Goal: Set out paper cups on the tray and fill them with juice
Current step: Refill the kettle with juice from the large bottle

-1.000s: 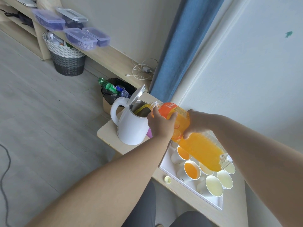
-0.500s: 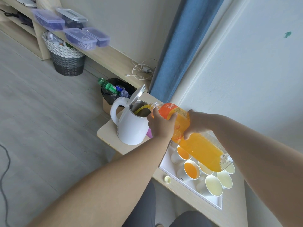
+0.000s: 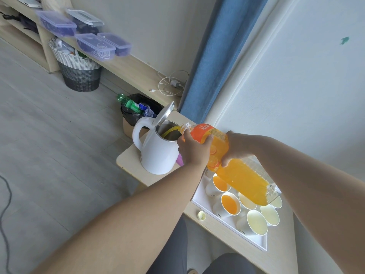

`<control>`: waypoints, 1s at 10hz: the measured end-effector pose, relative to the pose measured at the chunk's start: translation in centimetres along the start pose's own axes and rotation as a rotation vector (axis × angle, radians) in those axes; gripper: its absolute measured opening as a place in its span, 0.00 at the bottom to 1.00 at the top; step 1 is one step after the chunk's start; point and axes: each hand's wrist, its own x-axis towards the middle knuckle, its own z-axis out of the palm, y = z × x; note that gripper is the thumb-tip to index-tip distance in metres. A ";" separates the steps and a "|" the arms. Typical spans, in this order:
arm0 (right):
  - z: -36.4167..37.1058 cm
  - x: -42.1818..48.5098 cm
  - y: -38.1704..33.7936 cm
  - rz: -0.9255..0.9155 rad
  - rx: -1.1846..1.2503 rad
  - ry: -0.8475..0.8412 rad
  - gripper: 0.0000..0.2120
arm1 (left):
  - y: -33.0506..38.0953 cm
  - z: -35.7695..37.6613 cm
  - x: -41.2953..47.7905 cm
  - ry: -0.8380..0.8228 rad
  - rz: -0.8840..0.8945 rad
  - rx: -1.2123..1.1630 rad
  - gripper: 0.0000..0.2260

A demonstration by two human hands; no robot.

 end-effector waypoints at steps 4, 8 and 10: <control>-0.1 -0.1 -0.2 -0.005 -0.019 0.006 0.45 | -0.1 -0.1 -0.1 0.000 -0.013 -0.013 0.36; 0.1 0.1 -0.2 -0.014 -0.030 -0.003 0.46 | -0.3 0.0 -0.1 -0.001 -0.026 -0.020 0.36; 0.2 0.4 -0.1 -0.018 -0.031 -0.001 0.46 | -0.2 -0.1 -0.1 0.000 -0.023 -0.017 0.36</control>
